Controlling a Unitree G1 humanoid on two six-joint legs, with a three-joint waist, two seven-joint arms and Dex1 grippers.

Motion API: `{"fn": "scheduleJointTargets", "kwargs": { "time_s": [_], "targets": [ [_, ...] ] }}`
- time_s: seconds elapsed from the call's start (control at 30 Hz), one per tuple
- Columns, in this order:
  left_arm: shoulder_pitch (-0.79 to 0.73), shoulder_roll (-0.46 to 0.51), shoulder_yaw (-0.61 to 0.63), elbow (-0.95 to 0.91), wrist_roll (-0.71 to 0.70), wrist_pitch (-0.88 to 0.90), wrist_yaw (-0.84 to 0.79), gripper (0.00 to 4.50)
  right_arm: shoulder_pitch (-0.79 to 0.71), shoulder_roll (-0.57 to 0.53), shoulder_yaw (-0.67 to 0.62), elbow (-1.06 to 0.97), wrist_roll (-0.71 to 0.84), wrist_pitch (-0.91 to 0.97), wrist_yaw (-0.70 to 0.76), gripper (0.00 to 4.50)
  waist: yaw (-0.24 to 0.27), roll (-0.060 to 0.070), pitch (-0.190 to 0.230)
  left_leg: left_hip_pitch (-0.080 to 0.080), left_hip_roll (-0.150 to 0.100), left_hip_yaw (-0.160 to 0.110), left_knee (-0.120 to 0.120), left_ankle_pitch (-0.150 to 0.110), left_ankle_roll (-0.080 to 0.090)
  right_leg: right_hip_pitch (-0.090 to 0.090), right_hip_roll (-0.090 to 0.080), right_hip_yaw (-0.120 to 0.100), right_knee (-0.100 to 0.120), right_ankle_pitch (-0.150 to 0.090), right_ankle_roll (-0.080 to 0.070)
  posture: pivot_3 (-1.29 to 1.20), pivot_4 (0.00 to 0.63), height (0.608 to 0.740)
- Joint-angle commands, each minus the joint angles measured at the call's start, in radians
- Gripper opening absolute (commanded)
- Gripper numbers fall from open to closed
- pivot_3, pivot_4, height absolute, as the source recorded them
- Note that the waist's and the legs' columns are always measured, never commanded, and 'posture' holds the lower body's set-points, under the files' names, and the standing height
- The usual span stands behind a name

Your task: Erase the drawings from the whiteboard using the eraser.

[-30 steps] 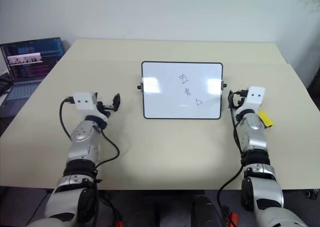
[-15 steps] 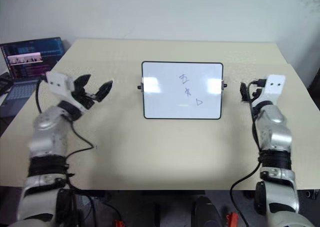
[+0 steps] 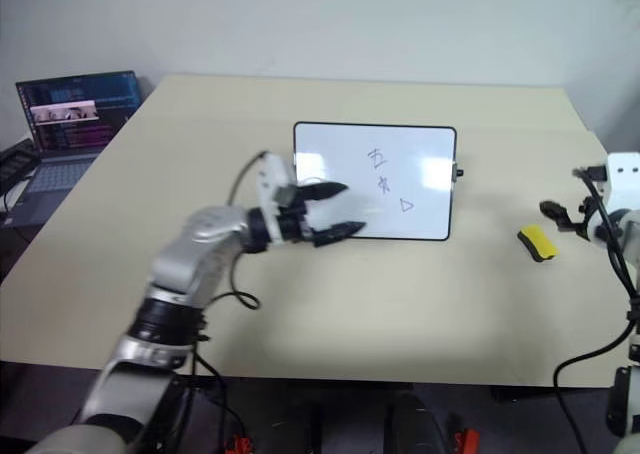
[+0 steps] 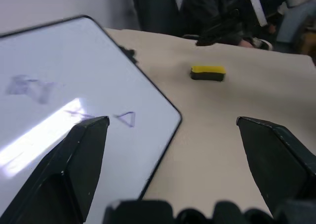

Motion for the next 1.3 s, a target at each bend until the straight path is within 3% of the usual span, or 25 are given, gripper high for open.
{"fn": "scheduleJointTargets", "kwargs": {
  "time_s": [0.03,0.37,1.3],
  "targets": [
    [-0.004,-0.038,-0.049,0.018,0.059,-0.084,-0.022,4.50,-0.004,-0.043,0.026,0.001,-0.005,0.008,0.084,4.48,-0.004,0.000,0.000,0.000,0.000,0.000,0.000,0.000,0.000,-0.001,0.000,0.000,0.000,0.000,0.000,0.00,0.150,0.740],
    [0.028,-0.109,-0.102,0.005,0.099,-0.076,-0.050,4.50,-0.031,-0.048,0.080,0.079,-0.044,-0.030,0.167,4.48,-0.005,0.000,0.000,0.000,0.000,0.000,0.001,0.000,0.000,0.001,0.000,0.000,0.001,0.000,0.001,0.00,0.150,0.740],
    [0.049,-0.077,-0.070,-0.016,0.108,-0.048,-0.046,4.50,-0.083,0.008,0.113,0.204,-0.116,-0.112,0.205,4.31,-0.005,0.001,0.000,0.000,0.000,0.000,0.001,0.000,0.000,0.001,-0.001,0.000,0.001,0.000,0.001,0.00,0.150,0.740]
  ]
}}
